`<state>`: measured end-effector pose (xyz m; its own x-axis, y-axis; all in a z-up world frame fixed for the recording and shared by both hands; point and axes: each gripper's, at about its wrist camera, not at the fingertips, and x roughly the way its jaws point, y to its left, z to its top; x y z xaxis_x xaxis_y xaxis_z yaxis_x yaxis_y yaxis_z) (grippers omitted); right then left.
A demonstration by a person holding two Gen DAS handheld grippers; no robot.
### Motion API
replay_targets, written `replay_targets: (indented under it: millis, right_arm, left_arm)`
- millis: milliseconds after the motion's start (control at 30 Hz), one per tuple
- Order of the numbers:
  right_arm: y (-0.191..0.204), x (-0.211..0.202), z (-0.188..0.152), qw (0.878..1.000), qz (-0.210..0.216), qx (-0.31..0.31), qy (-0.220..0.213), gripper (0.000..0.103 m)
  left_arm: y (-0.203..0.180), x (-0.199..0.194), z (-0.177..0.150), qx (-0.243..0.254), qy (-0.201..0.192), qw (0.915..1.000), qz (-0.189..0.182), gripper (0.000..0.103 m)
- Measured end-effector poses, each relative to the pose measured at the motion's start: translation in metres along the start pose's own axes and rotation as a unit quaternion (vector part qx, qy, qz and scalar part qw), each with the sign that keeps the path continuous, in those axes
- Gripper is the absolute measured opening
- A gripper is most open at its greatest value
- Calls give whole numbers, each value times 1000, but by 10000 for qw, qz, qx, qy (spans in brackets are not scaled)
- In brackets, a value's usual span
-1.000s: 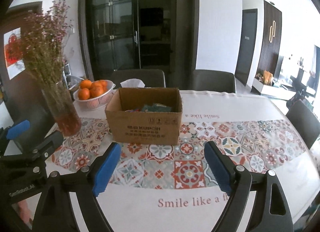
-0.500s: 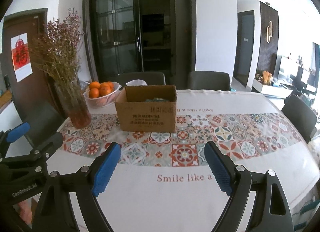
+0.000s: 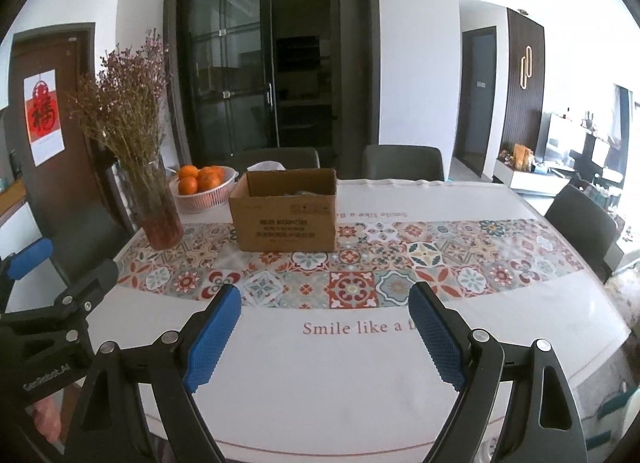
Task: Organize soft objects
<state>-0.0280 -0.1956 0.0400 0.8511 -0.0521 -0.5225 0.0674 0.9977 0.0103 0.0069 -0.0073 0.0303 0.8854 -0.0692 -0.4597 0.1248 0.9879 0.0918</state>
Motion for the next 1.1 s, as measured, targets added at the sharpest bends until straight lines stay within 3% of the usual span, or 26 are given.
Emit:
replay_targets:
  millis: [367, 1100]
  right_arm:
    - [-2, -14, -6, 9999, -73, 15, -126, 87]
    - [-6, -13, -6, 9998, -123, 80, -109, 87]
  left_arm:
    - [-2, -19, -8, 66, -8, 10000, -49, 103]
    - [-4, -17, -4, 142, -63, 9998, -98, 103]
